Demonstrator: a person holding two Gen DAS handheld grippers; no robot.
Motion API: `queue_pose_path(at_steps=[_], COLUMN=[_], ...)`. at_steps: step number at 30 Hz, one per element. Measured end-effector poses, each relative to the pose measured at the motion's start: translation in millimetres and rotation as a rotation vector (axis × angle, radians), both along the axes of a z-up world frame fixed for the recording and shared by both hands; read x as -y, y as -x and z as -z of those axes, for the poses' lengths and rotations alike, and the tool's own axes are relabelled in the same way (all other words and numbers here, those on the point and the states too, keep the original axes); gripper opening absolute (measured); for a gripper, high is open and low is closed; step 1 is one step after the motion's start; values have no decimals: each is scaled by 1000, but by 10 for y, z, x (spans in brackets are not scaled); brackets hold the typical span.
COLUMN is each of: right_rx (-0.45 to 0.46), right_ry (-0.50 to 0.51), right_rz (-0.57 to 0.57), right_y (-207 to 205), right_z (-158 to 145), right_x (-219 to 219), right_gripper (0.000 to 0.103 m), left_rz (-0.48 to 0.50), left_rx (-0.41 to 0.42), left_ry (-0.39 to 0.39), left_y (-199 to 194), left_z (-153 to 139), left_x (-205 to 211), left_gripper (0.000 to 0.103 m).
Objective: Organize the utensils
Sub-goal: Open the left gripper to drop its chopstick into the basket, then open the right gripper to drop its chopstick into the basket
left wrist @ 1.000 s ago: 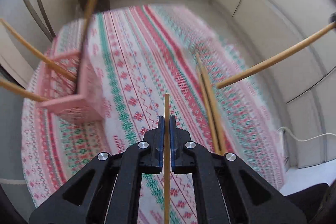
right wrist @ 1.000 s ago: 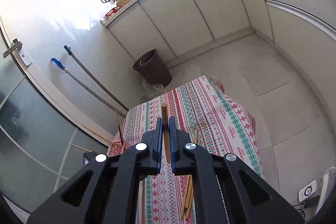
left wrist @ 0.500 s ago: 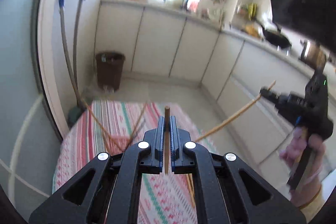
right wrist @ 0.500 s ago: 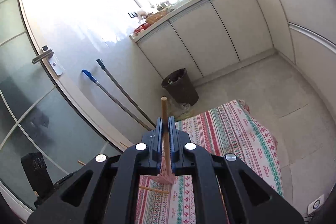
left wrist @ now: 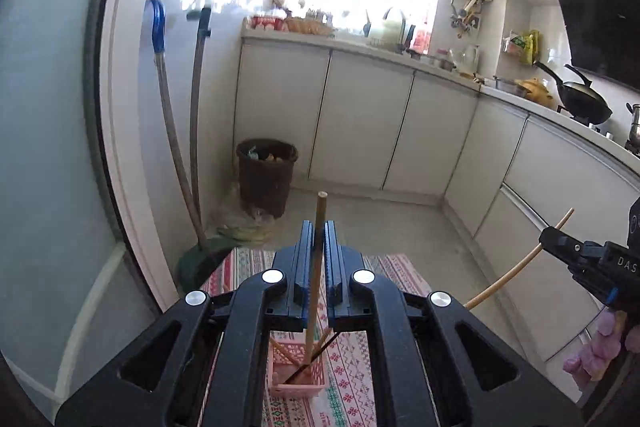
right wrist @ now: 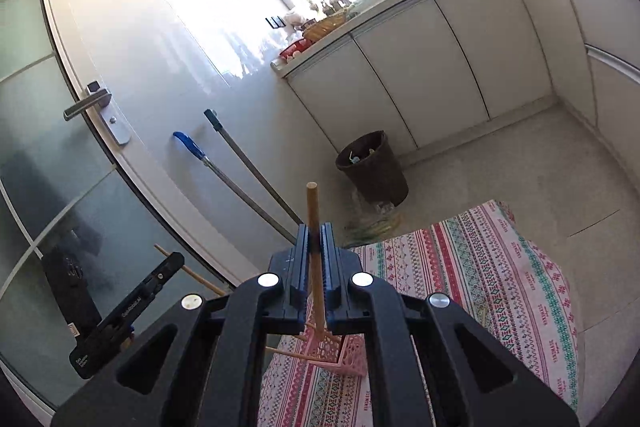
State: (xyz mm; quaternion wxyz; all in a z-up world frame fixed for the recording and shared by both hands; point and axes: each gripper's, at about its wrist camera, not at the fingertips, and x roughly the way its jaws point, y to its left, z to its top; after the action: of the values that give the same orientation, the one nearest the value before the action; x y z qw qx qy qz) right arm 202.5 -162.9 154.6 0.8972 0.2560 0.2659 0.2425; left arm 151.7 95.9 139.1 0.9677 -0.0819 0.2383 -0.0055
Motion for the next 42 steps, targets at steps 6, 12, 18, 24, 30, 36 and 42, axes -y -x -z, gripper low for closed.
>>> queue_pose_path(at_steps=[6, 12, 18, 24, 30, 36, 42], right_rx=[6, 7, -18, -27, -89, -60, -29], right_ry=[33, 96, 142, 176, 139, 154, 165], right_rz=[-7, -1, -10, -20, -46, -9, 92], right_y=[-47, -60, -170, -276, -402, -271, -87], right_z=[33, 121, 332, 480, 778, 690, 578], right_x=[-214, -440, -749, -1024, -1167, -1020, -649], right_gripper=[6, 6, 6, 6, 12, 37, 82], left_rz=[-73, -187, -225, -196, -177, -153, -123], left_rx=[42, 97, 94, 75, 31, 31, 29], left_ry=[118, 209, 262, 214, 197, 174, 96], left_y=[178, 647, 779, 710, 624, 631, 604], left_z=[-9, -114, -136, -137, -55, -69, -56], left_x=[-339, -682, -866, -773, -723, -601, -280], left_gripper=[32, 47, 47, 47, 47, 58, 72])
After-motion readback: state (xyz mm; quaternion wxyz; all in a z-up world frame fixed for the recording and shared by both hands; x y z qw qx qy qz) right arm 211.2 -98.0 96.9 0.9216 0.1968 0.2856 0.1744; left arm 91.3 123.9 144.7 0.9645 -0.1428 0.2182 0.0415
